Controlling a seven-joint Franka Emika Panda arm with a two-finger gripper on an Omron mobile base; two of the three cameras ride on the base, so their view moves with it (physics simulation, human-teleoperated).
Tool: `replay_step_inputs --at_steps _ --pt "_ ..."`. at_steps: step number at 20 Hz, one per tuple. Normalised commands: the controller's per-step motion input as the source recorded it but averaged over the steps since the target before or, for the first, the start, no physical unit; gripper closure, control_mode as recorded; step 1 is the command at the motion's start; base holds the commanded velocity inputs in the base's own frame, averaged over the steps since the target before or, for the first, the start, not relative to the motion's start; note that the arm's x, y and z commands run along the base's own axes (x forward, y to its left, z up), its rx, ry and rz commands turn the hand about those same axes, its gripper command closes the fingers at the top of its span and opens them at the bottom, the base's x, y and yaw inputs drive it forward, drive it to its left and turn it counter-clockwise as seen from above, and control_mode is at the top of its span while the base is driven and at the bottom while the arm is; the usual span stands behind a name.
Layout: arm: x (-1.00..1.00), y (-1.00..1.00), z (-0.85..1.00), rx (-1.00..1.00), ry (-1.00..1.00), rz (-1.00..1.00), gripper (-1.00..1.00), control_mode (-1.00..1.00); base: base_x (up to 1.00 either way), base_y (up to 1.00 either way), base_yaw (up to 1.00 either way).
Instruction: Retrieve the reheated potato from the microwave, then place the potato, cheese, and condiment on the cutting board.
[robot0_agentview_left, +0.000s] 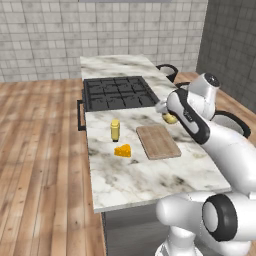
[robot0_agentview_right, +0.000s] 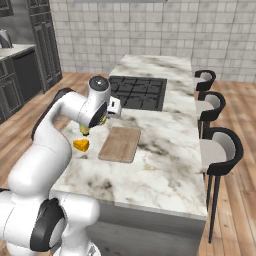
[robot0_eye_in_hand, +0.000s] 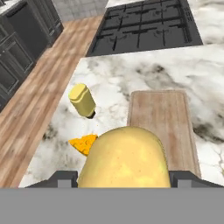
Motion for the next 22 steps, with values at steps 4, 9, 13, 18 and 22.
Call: replay_step_inputs --at_steps 4,9,13,18,22 --pt "0.38 0.0 -0.34 -0.09 0.01 0.16 1.0 -1.0 0.0 0.0 0.0" --pt "0.3 -0.01 -0.38 -0.04 -0.01 0.27 1.0 -1.0 0.0 0.0 0.0" --pt "0.48 0.0 -0.4 -0.16 -0.01 0.15 1.0 -1.0 0.0 0.0 0.0" --pt "0.47 0.0 -0.3 -0.24 0.02 0.09 1.0 -1.0 0.0 0.0 0.0" --pt "0.1 0.05 -0.22 -0.27 0.17 0.1 1.0 -1.0 0.0 0.0 0.0"
